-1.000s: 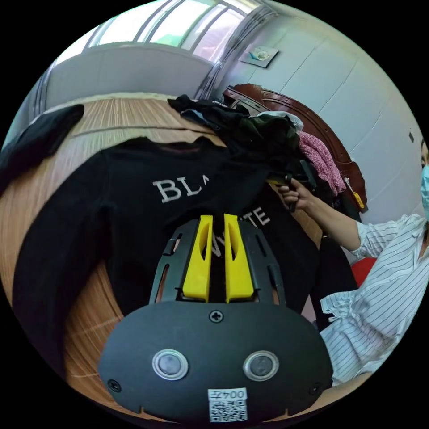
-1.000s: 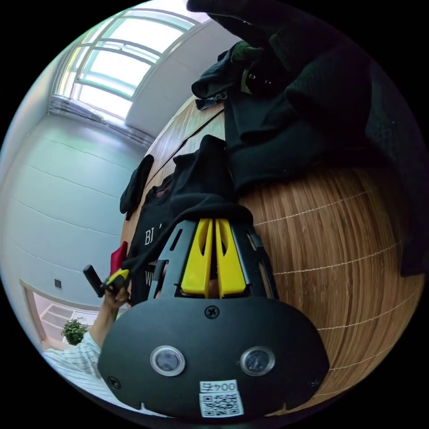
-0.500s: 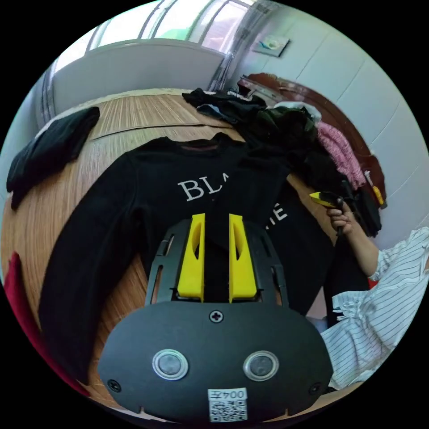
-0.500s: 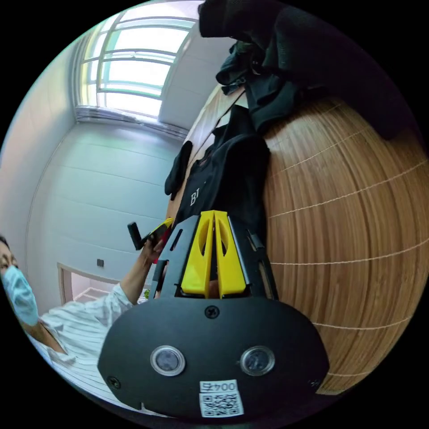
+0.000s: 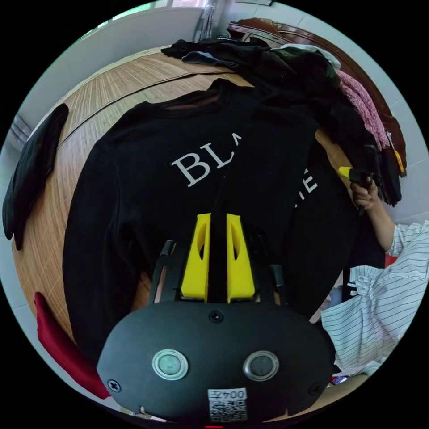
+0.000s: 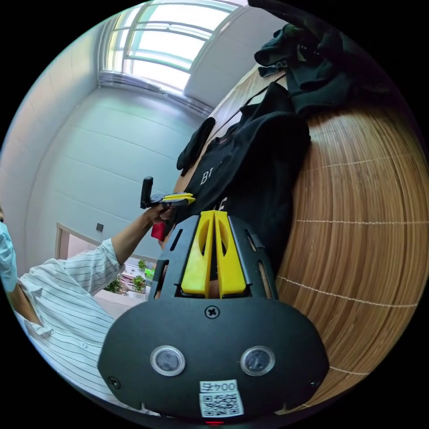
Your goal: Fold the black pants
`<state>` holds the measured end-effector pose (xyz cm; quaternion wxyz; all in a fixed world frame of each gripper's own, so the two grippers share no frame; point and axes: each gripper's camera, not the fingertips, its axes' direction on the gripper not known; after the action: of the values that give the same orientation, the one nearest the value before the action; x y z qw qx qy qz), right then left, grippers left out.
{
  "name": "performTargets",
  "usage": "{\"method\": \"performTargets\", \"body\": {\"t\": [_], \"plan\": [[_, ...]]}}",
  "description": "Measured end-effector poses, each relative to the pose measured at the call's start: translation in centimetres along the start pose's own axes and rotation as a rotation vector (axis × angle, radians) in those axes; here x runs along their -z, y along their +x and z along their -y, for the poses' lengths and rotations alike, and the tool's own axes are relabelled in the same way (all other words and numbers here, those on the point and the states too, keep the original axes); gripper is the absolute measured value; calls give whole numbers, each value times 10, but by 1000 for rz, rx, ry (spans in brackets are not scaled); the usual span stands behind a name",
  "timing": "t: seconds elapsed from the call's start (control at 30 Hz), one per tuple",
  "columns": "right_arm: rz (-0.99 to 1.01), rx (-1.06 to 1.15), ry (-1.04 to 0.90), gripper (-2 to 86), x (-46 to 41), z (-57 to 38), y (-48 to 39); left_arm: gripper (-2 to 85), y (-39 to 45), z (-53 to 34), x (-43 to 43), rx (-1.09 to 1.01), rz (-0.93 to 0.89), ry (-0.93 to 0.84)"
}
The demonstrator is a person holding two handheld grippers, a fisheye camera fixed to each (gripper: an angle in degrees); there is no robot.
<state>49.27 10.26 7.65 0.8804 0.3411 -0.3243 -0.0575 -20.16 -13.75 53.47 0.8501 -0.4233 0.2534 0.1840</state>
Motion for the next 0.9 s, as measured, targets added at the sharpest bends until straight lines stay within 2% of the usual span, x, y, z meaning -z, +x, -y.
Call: {"method": "performTargets", "body": {"t": [0.1, 0.23, 0.4, 0.5, 0.57, 0.73, 0.8, 0.9], "plan": [[-95, 18, -46, -7, -15, -3, -6, 31, -11, -1, 8, -19, -14, 48], [-229, 70, -111, -7, -37, -7, -19, 21, -24, 16, 29, -79, 86, 70], [-219, 47, -138, -7, -45, -7, -15, 19, -41, 41, 62, -167, 278, 126], [-192, 17, -142, -7, -46, -6, -8, 24, -74, 49, 39, -170, 364, 58], [-192, 16, -148, -7, -48, -6, -8, 33, -111, 53, -4, -109, 380, -23], [-181, 12, -154, -7, -51, -5, -7, 79, -176, 57, -63, 109, 443, -72], [-176, 9, -155, -7, -51, -5, -7, 90, -195, 52, -64, 170, 477, -72], [-182, 11, -154, -7, -52, -4, -9, 86, -218, 31, -39, 245, 476, 17]]}}
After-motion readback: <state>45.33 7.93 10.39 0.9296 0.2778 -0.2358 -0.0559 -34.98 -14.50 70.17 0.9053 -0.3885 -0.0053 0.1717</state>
